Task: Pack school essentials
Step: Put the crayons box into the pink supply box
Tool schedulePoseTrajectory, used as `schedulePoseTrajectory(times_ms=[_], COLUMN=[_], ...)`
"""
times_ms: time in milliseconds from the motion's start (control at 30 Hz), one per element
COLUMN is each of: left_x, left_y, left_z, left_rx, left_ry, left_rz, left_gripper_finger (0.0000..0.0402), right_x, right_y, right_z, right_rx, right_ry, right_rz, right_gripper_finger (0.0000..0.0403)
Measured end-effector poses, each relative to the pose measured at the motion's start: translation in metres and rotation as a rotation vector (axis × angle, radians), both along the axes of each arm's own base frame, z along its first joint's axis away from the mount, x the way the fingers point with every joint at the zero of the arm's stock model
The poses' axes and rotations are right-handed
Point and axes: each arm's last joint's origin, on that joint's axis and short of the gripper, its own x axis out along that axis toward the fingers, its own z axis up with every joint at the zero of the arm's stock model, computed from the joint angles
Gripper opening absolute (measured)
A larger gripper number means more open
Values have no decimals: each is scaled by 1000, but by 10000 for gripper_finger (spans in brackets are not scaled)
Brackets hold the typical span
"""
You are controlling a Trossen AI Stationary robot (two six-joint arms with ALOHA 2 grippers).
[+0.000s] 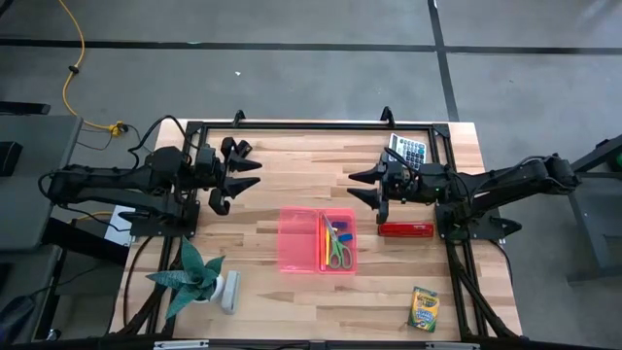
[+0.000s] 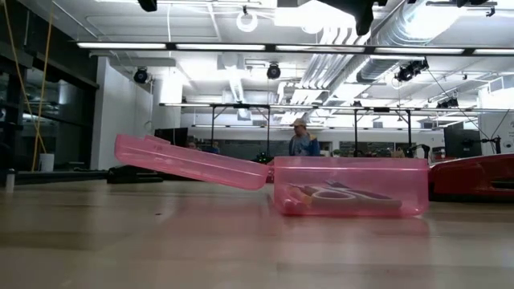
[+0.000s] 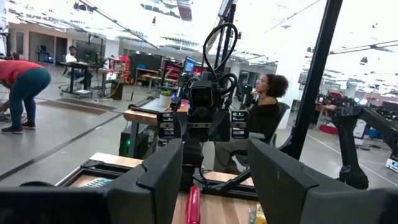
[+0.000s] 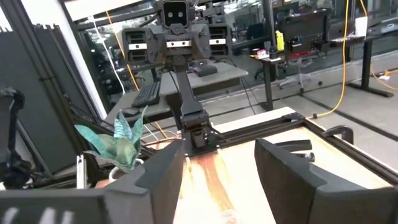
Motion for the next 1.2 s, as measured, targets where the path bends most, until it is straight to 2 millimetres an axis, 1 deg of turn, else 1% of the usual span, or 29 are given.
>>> schedulePoseTrajectory(times_ms=[33, 100, 200, 233, 267, 367, 467, 567, 733, 833, 900, 1033, 1133, 1200], left_x=[0, 0, 0, 0, 0, 0, 0, 0, 0, 0, 0, 0, 0, 0], left_y=[0, 0, 0, 0, 0, 0, 0, 0, 0, 0, 0, 0, 0, 0], left_z=[0, 0, 0, 0, 0, 0, 0, 0, 0, -1, -1, -1, -1, -1], left_rx=[0, 0, 0, 0, 1, 1, 4, 4, 13, 25, 26, 25, 25, 25], left_ry=[0, 0, 0, 0, 0, 0, 0, 1, 7, 14, 14, 14, 14, 14], left_rz=[0, 0, -1, -2, -3, -4, -3, -3, -1, 1, 1, 2, 2, 2], left_gripper_finger=[168, 164, 162, 161, 161, 162, 163, 161, 161, 161, 162, 163, 163, 163], right_x=[0, 0, -3, -6, -8, -21, -39, -59, -91, -105, -111, -114, -110, -103], right_y=[0, 0, 1, 1, 0, 0, -2, -4, -7, -10, -11, -11, -9, -5], right_z=[0, 0, 2, 3, 3, 6, 2, -13, -50, -63, -68, -67, -51, -40], right_rx=[8, 10, 7, -1, -3, 3, 9, 49, 137, 167, 211, 236, 247, 241], right_ry=[-1, -1, -2, 6, 13, 51, 80, 59, 2, -62, -91, -96, -74, 16], right_rz=[1, 13, 36, 43, 47, 56, 55, 56, 58, 52, 45, 68, 108, 144], right_gripper_finger=[177, 135, 39, 20, 15, 23, 5, 6, 1, 0, 0, 0, 0, 0])
